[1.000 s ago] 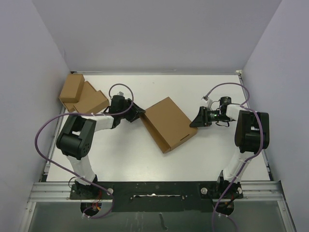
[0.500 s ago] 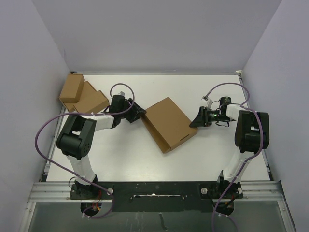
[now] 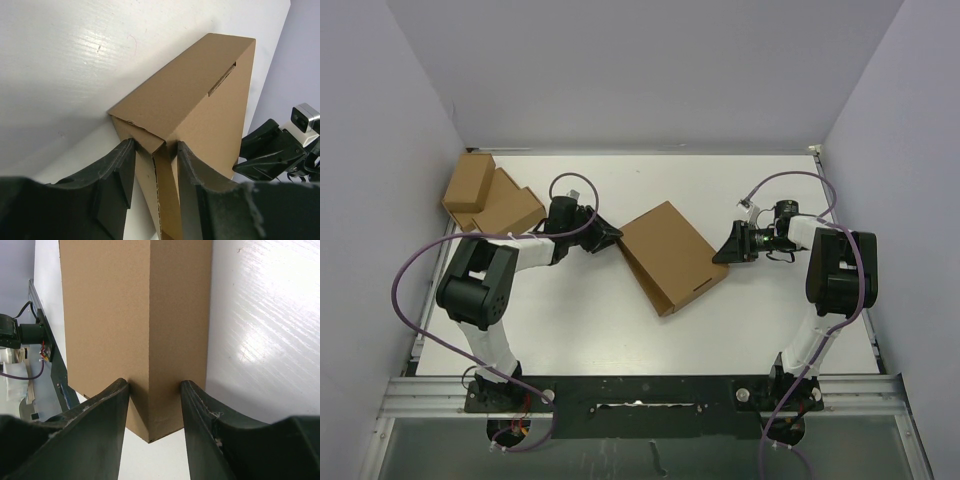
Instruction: Fold the paper box
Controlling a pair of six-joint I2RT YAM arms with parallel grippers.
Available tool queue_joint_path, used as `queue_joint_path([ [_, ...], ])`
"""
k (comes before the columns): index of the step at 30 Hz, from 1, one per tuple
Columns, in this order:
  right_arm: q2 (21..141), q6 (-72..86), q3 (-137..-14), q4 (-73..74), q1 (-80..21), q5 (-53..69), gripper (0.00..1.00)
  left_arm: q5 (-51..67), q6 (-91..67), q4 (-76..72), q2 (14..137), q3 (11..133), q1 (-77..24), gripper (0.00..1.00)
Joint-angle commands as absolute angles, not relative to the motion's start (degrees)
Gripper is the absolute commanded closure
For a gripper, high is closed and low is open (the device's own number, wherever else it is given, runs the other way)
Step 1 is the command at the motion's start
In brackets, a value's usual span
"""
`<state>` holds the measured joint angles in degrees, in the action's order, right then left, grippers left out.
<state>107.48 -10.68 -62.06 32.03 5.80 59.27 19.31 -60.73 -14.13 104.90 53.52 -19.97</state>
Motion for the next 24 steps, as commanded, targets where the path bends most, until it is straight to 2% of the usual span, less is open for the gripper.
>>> queue_joint_path([
  [1, 108.81, -13.01, -62.67, 32.15, 4.90, 54.76, 0.57, 20.98, -58.72, -13.46, 105.17, 54.65, -19.91, 0.78],
  [7, 108.86, -13.03, -62.67, 32.17, 4.92, 54.76, 0.57, 21.44, -58.26, -14.34, 104.99, 54.24, -19.79, 0.88],
  [11, 108.82, -13.10, -62.74, 32.17, 4.90, 54.76, 0.57, 23.12, -56.97, -17.59, 104.05, 53.01, -19.57, 0.87],
  [13, 108.85, -13.10, -62.75, 32.21, 4.99, 54.78, 0.57, 24.08, -57.08, -19.47, 103.46, 51.80, -19.22, 0.77],
  [20, 108.84, -13.10, -62.75, 32.26, 5.03, 54.92, 0.57, 23.11, -55.97, -23.64, 96.79, 44.38, -18.90, 0.21],
  [22, 108.87, -13.10, -62.76, 32.26, 5.01, 54.93, 0.57, 22.55, -55.55, -24.19, 94.21, 41.84, -18.90, 0.11],
  [24, 108.83, -13.10, -62.75, 32.32, 5.01, 54.92, 0.57, 22.02, -54.66, -23.94, 90.77, 39.84, -18.90, 0.07],
])
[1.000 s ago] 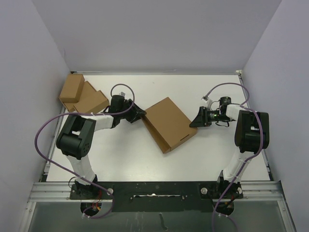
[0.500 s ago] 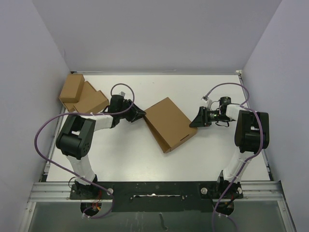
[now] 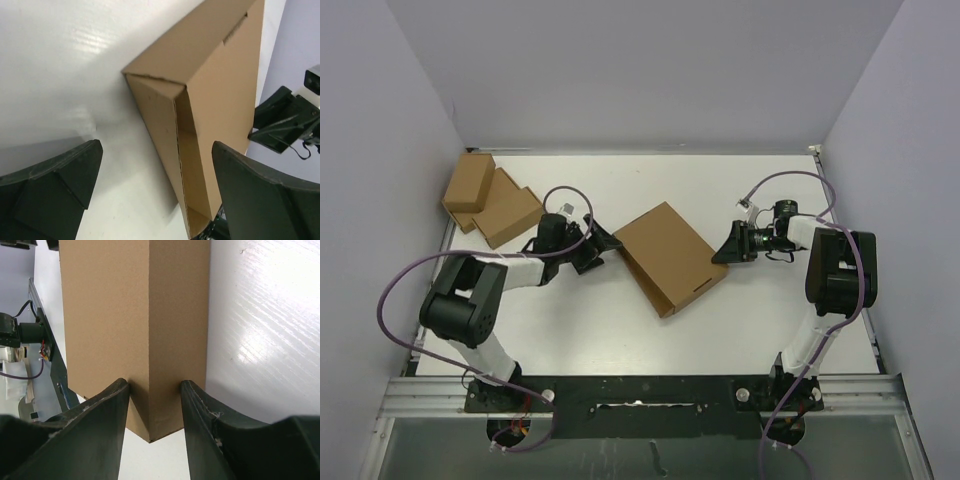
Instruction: Fold the paper box
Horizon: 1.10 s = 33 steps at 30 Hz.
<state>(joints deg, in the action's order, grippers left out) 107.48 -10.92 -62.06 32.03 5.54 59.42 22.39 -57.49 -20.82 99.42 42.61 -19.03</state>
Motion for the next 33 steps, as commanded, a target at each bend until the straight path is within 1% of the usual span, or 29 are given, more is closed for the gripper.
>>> queue_joint_path([
  [1, 108.77, -13.14, -62.75, 32.26, 5.01, 54.91, 0.57, 21.59, -54.16, -23.76, 89.03, 38.72, -18.94, 0.03],
  [7, 108.63, -13.12, -62.75, 32.22, 5.01, 54.76, 0.57, 16.71, -54.18, -23.82, 77.16, 30.83, -21.82, 0.02],
  [10, 108.66, -13.14, -62.75, 32.18, 4.98, 54.72, 0.57, 15.79, -58.97, -28.55, 72.99, 25.30, -25.37, 0.02],
  [13, 108.55, -13.10, -62.75, 32.13, 4.92, 54.67, 0.57, 11.22, -63.40, -27.88, 69.60, 22.34, -32.18, 0.04],
  [16, 108.53, -13.10, -62.75, 32.17, 4.92, 54.67, 0.57, -0.49, -67.26, -19.18, 66.07, 22.99, -42.69, 0.06],
  [18, 108.45, -13.09, -62.75, 32.17, 4.92, 54.67, 0.57, -7.65, -72.57, -14.15, 65.18, 24.03, -49.26, 0.09],
  [22, 108.50, -13.10, -62.75, 32.17, 4.73, 54.59, 0.57, -17.63, -81.05, -4.81, 66.43, 27.77, -58.12, 0.12],
  [25, 108.40, -13.10, -62.75, 32.12, 4.68, 54.53, 0.57, -19.67, -86.52, 3.38, 70.57, 33.05, -61.06, 0.15],
  [26, 108.37, -13.10, -62.75, 32.20, 4.66, 54.52, 0.57, -19.56, -88.66, 6.53, 73.75, 36.38, -62.23, 0.15],
  [33, 108.30, -13.19, -62.80, 32.28, 4.55, 54.67, 0.57, -19.70, -90.31, 5.19, 81.47, 41.71, -64.59, 0.16],
])
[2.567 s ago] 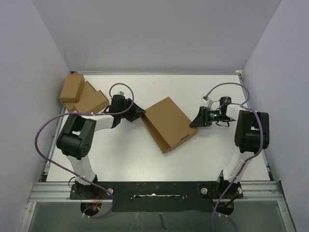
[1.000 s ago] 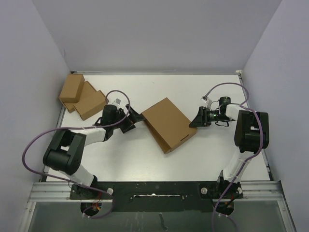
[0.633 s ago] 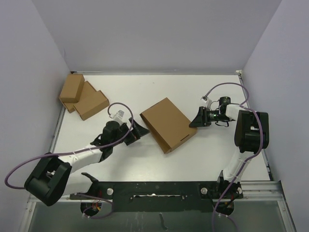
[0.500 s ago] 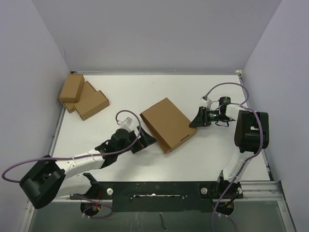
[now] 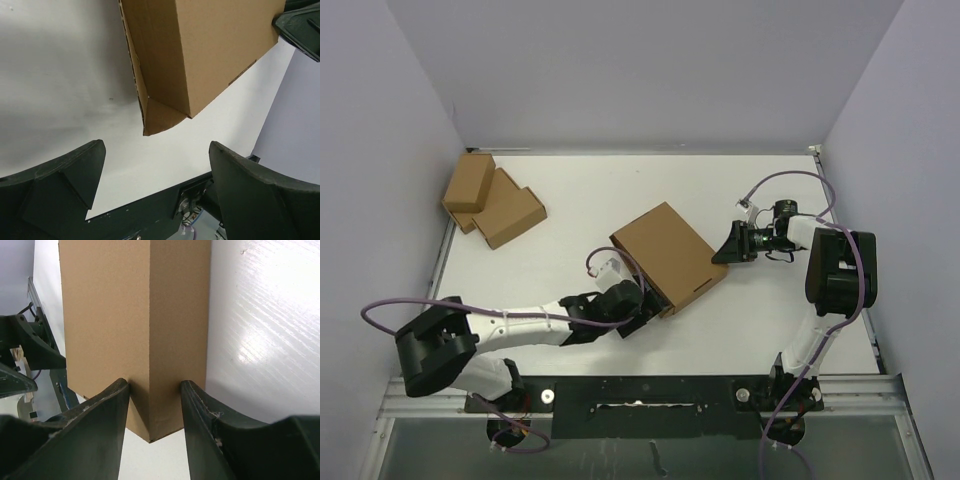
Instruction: Fold the paper box
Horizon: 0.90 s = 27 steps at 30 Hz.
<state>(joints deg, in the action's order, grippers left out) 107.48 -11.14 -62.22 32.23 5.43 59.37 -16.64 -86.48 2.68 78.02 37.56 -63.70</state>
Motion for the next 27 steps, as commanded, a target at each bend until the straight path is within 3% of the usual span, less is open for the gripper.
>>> queue_joint_path([
  [1, 108.44, -13.18, -62.76, 32.26, 4.58, 54.69, 0.57, -19.45, -90.70, 5.30, 82.47, 42.41, -64.66, 0.16],
  [14, 108.37, -13.23, -62.84, 32.34, 4.58, 55.02, 0.57, -21.36, -94.42, 0.21, 89.97, 46.56, -65.63, 0.21],
  [24, 108.51, -13.27, -62.93, 32.43, 4.48, 55.02, 0.57, -22.49, -97.25, -0.18, 92.51, 47.86, -66.17, 0.40],
  [27, 108.55, -13.27, -62.93, 32.43, 4.48, 54.98, 0.57, -22.42, -97.69, -0.13, 92.49, 47.67, -66.26, 0.41],
])
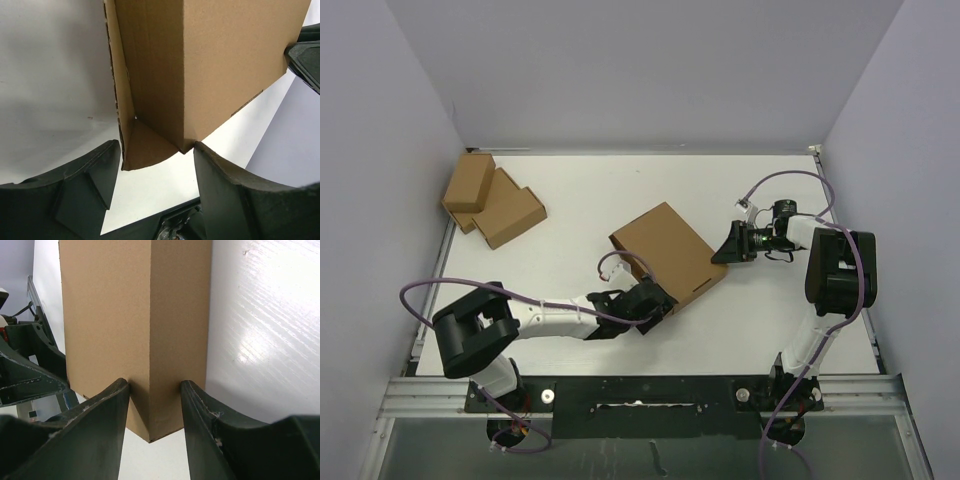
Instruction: Fold the paper box
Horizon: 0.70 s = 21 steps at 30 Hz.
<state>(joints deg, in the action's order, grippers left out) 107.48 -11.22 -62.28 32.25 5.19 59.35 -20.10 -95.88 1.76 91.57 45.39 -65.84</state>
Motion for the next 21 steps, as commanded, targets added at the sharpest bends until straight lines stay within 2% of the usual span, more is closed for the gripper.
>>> queue_joint_path([
  [1, 108.56, -13.32, -62.93, 32.43, 4.48, 55.01, 0.57, -22.42, -97.80, -0.21, 92.53, 47.64, -66.27, 0.44],
  [14, 108.55, -13.27, -62.85, 32.43, 4.46, 54.84, 0.57, -20.86, -99.31, -0.45, 94.16, 48.70, -66.42, 0.62],
  [21, 108.55, -13.36, -62.84, 32.43, 4.33, 54.76, 0.57, -19.63, -99.10, -0.41, 95.22, 49.62, -66.36, 0.76],
])
